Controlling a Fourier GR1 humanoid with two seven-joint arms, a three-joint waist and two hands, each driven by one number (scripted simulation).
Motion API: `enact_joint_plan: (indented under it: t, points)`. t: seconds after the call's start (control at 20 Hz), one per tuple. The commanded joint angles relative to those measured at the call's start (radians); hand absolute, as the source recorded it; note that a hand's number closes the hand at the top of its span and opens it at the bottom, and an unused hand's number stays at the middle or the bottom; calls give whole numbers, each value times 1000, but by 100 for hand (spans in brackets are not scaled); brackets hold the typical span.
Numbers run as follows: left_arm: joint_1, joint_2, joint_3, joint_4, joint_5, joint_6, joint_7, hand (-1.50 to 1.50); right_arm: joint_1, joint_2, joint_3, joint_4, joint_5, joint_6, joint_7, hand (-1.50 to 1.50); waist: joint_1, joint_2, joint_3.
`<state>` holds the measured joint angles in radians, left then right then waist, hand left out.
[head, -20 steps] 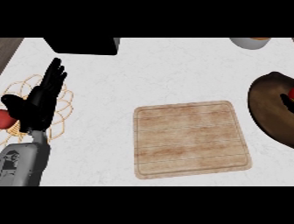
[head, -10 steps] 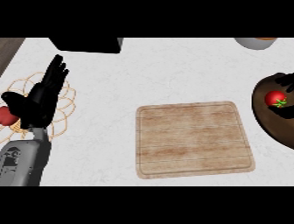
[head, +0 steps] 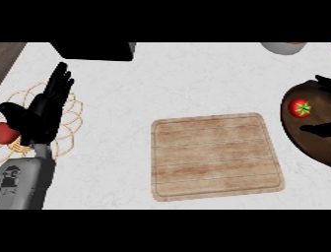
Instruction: Pick the tomato from the cutting board and place it in the pan
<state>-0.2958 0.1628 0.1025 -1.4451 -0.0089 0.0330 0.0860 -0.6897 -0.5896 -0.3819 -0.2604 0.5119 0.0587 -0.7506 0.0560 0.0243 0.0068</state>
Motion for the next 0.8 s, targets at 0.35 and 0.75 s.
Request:
enact_joint_plan:
  t: [0.35, 0.75]
  points:
    - [78, -4, -9, -60, -10, 4, -6, 0, 93, -149, -154, 107, -176, 397, -190, -150, -28, -14, -2]
    - [41, 16, 24, -9, -8, 12, -5, 0, 231, -302, -157, 42, -230, 678, -298, -150, -71, -23, -3]
